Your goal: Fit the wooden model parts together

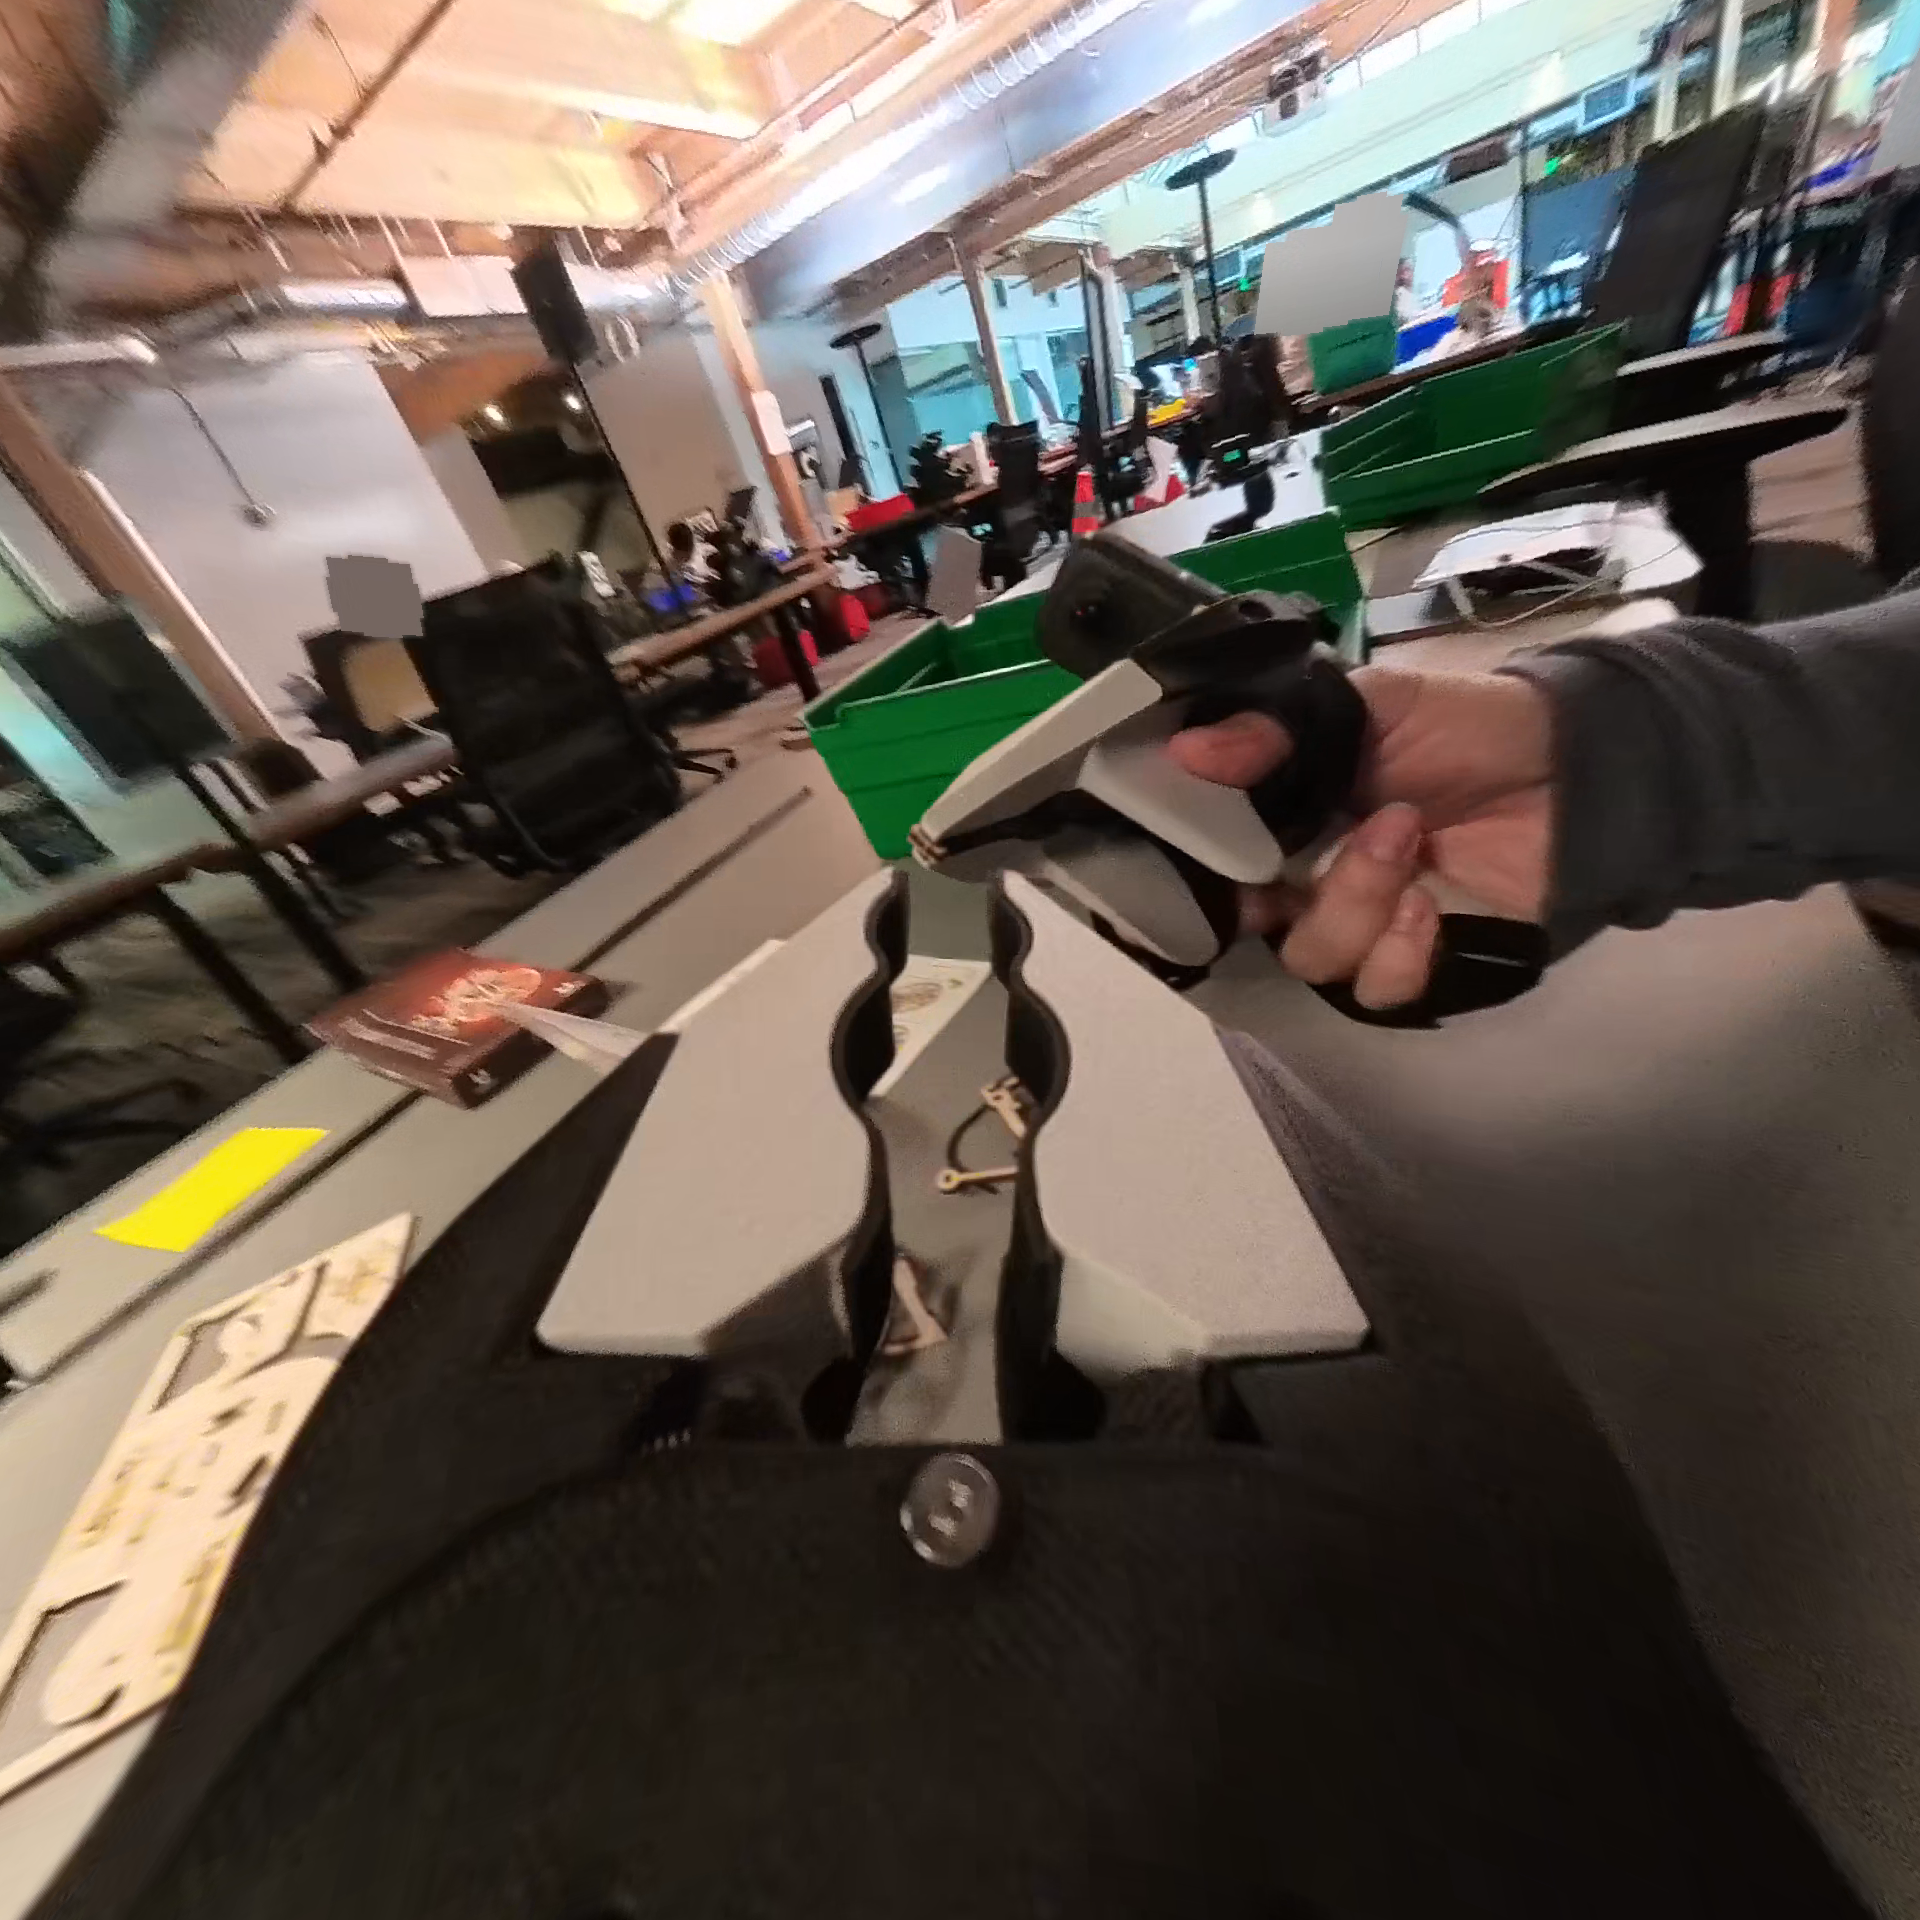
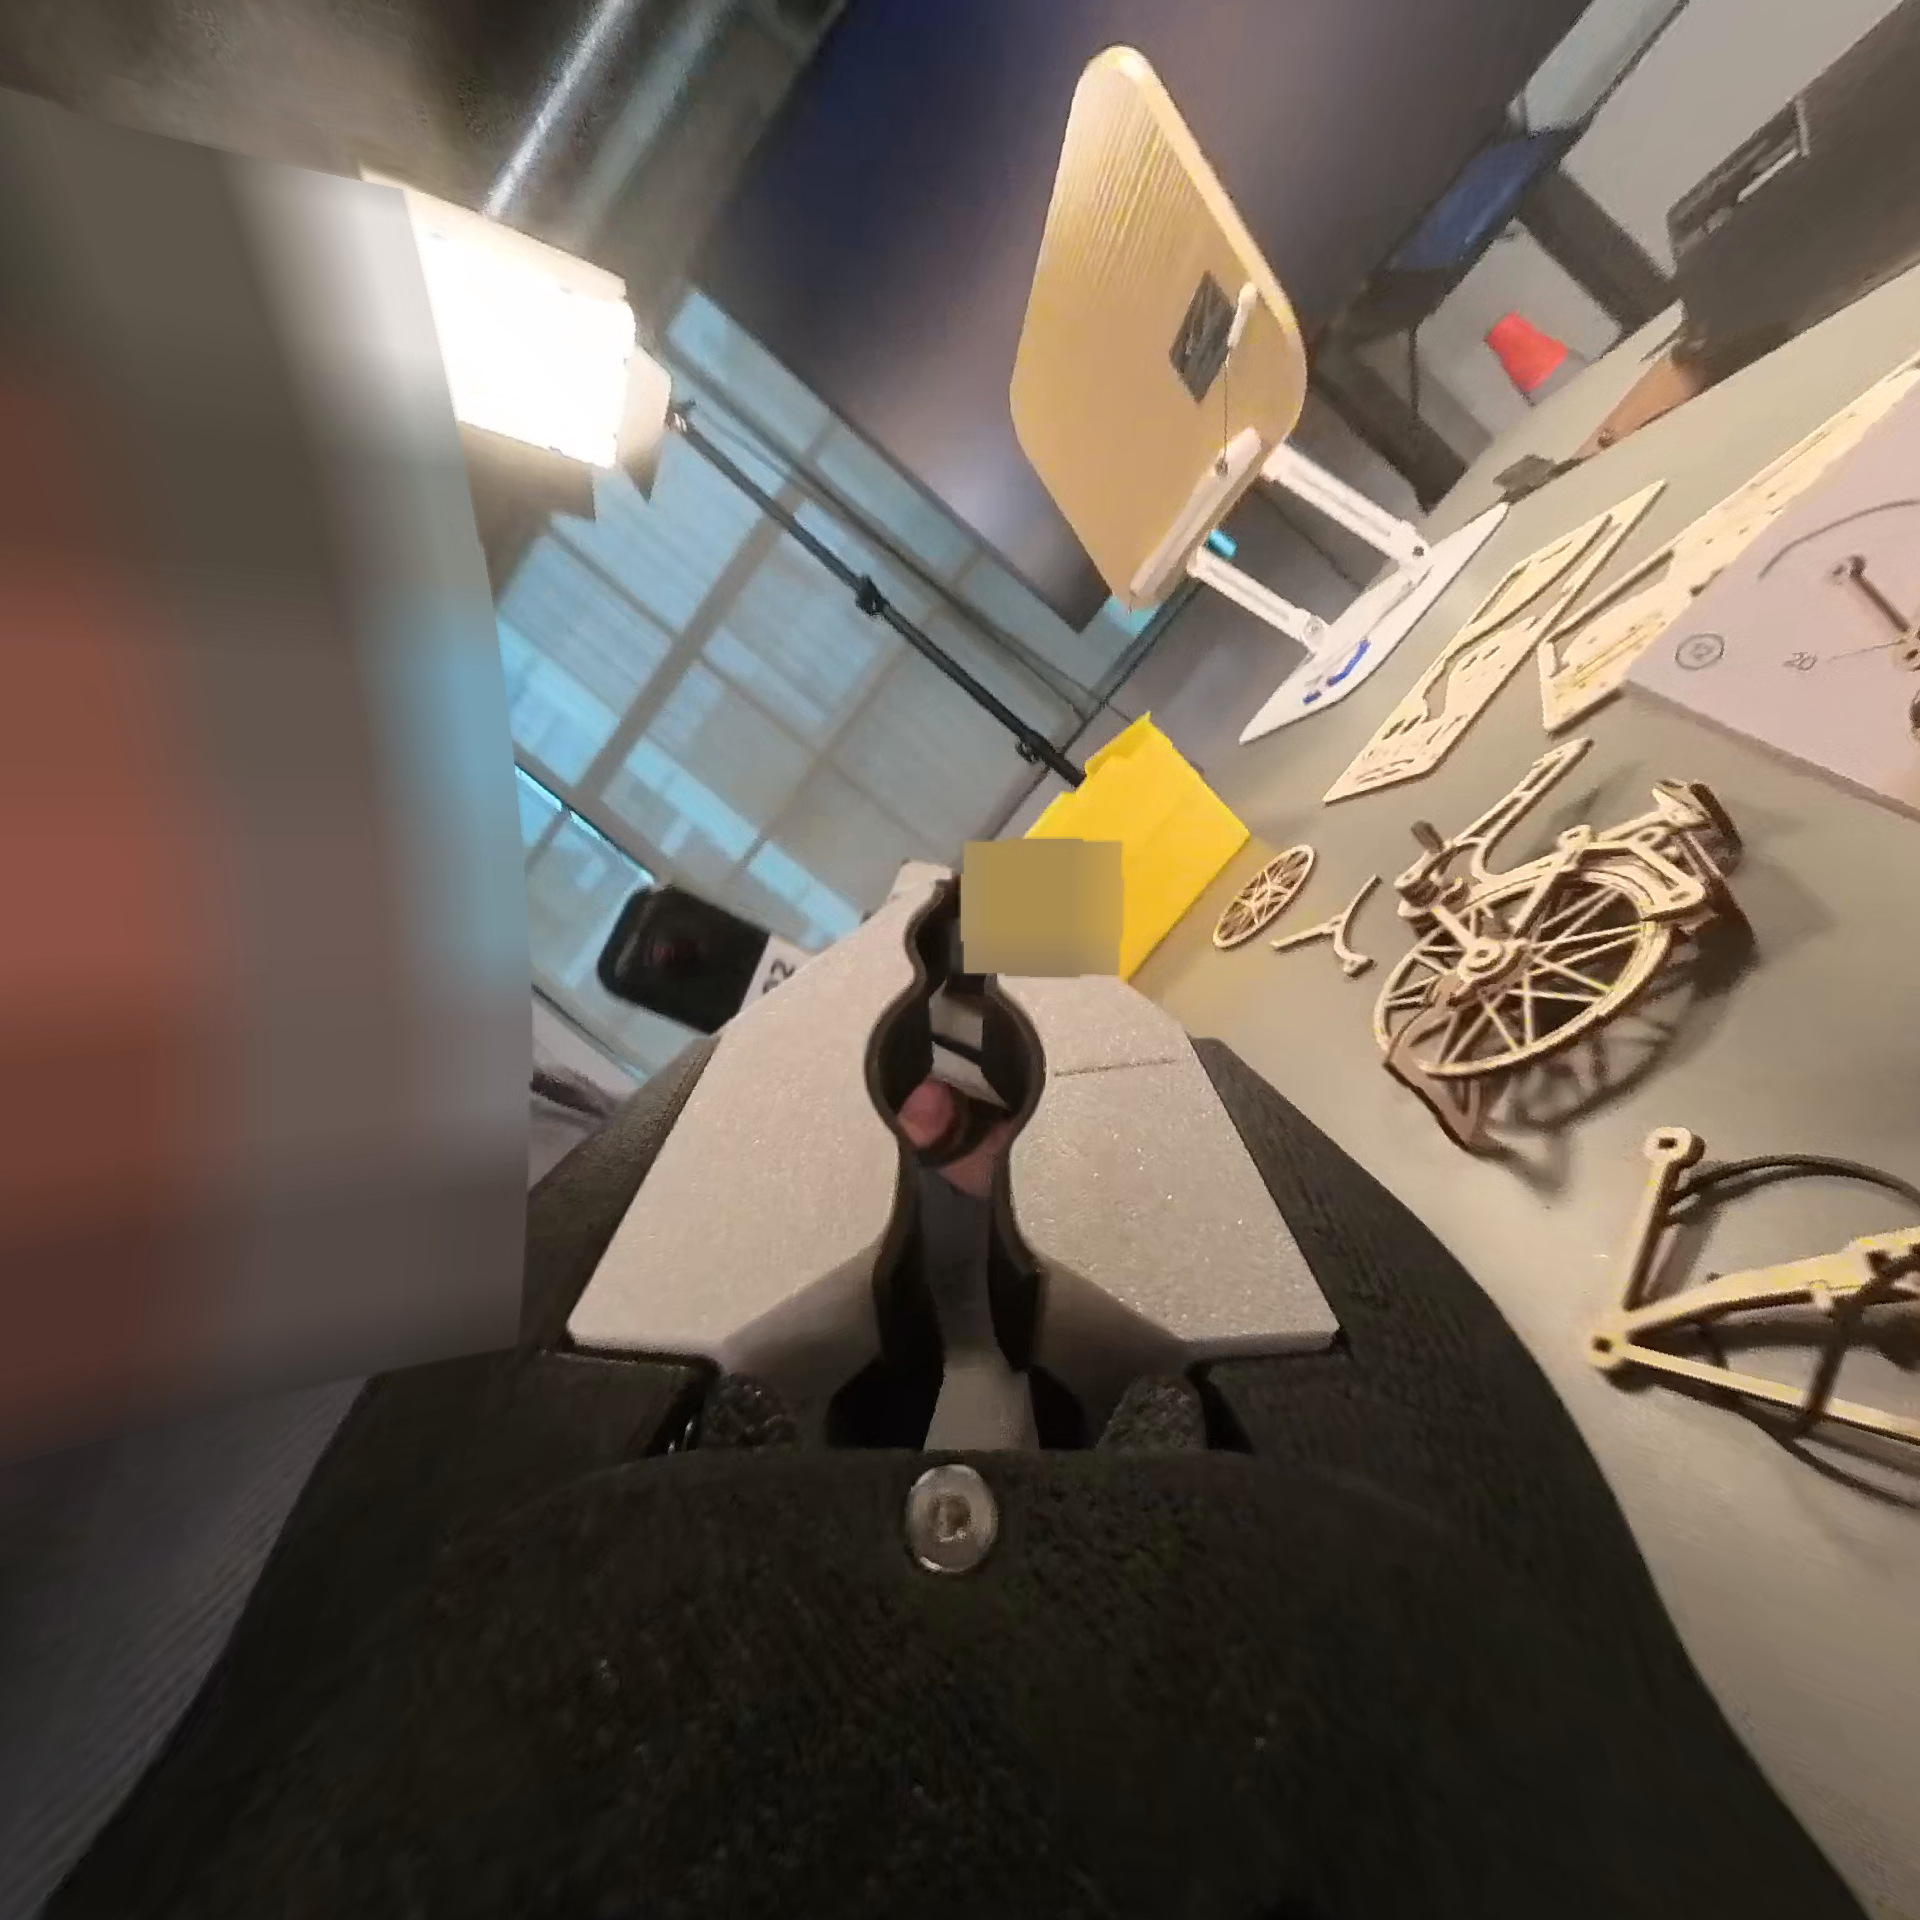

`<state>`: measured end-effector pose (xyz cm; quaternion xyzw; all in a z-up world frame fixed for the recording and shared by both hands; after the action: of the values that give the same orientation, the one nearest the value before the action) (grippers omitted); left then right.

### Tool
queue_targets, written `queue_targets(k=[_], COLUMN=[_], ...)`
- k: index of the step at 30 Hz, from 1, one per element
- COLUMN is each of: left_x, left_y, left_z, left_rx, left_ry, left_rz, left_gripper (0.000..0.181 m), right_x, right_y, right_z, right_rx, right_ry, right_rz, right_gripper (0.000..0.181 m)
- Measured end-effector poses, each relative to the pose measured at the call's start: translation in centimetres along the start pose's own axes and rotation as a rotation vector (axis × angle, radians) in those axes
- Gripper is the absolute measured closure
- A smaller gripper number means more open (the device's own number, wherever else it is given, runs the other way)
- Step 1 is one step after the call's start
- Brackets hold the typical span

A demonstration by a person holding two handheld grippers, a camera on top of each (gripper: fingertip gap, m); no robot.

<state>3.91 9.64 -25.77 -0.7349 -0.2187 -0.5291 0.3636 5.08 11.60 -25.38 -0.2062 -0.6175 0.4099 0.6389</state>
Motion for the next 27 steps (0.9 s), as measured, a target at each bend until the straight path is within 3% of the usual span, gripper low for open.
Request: queue_targets(k=[1, 6, 12, 27], left_x=[0.1, 0.4, 0.2, 0.1], left_y=[0.0, -0.9, -1.2, -1.3], left_z=[0.0, -0.3, -0.4, -0.6], left_rx=[0.026, 0.165, 0.198, 0.283], left_ry=[0.002, 0.013, 0.018, -0.008], left_rz=[0.028, 0.136, 0.174, 0.317], left_gripper=[0.169, 0.178, 0.176, 0.181], right_x=[0.1, 0.1, -0.1, -0.1], right_y=[0.0, -0.2, -0.3, -0.2], right_z=[0.1, 1.0, 1.8, 1.9], right_rx=[-0.003, 0.011, 0.080, 0.041], right_ry=[0.034, 0.146, 0.242, 0.265], right_rz=[0.002, 0.044, 0.118, 0.077], right_gripper=[0.181, 0.181, 0.181, 0.181])
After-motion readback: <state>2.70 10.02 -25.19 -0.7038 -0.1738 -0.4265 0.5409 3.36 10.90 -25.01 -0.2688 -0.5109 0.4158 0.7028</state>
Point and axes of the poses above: each gripper's, where its closed fingertips meet, z out along the fingers, x out of its top, y = z × x across the jaws, the point moved 1 cm from there along -z, back along the fingers, and after that the axes turned 13 degrees about -y, right-handed, at the moved point
